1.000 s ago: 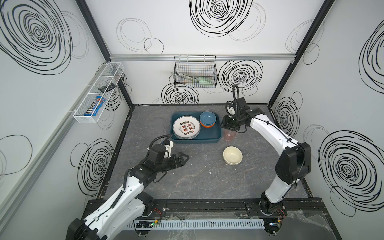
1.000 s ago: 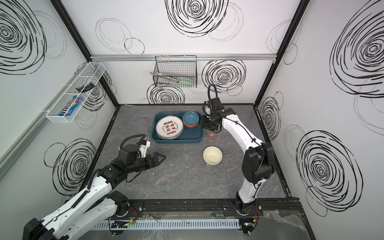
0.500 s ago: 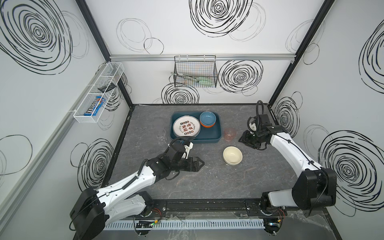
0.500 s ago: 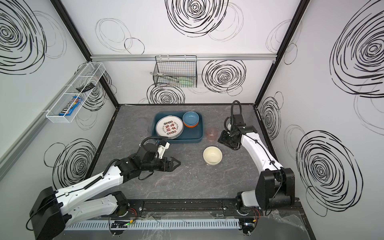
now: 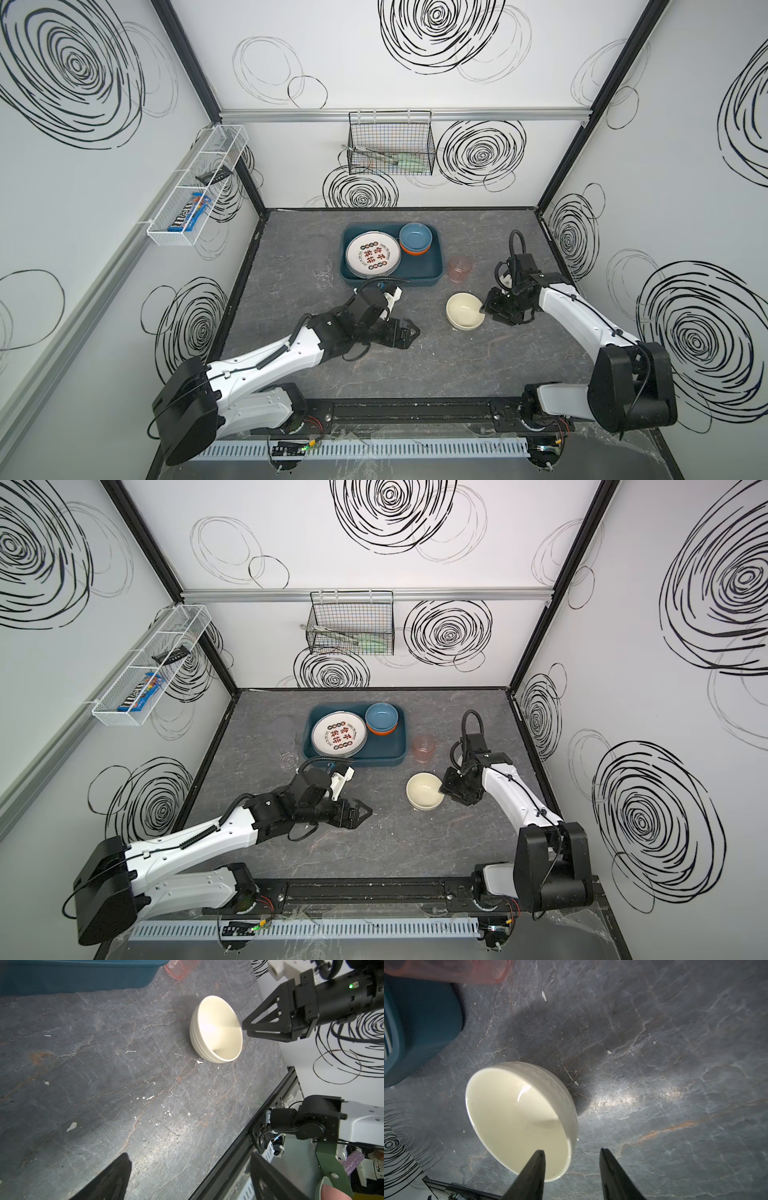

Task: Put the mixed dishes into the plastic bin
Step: 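Lower the right gripper onto the cream bowl rim and pinch it, then lift the cream bowl and carry it over the teal bin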

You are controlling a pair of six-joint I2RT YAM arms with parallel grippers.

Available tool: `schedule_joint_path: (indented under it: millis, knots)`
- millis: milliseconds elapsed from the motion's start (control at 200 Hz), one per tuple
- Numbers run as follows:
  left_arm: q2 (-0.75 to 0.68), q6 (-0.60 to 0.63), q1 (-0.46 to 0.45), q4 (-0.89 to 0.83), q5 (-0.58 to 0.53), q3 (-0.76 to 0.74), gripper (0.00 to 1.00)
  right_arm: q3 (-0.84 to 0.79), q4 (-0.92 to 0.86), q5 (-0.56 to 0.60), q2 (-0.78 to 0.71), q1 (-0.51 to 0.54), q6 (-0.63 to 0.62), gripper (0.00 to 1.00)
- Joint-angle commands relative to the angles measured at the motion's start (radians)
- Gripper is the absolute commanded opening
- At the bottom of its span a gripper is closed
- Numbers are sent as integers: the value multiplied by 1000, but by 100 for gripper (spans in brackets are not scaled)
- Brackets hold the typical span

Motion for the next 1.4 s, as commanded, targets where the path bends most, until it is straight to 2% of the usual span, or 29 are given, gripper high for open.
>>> schedule_joint_path:
  millis: [0, 840, 1171, 1396]
  knots:
    - [4, 23, -12, 16, -30, 25, 93, -25, 38, -8, 2, 21, 23, 46]
    - [-54, -3, 19, 19, -43, -36, 93, -9, 69, 108, 84, 200, 86, 10]
    - [-142, -35, 79, 21, -34, -91, 93, 90, 19, 130, 105, 281, 60, 3]
    - [-199, -57, 128, 4, -30, -115, 93, 191, -28, 149, 140, 335, 39, 2]
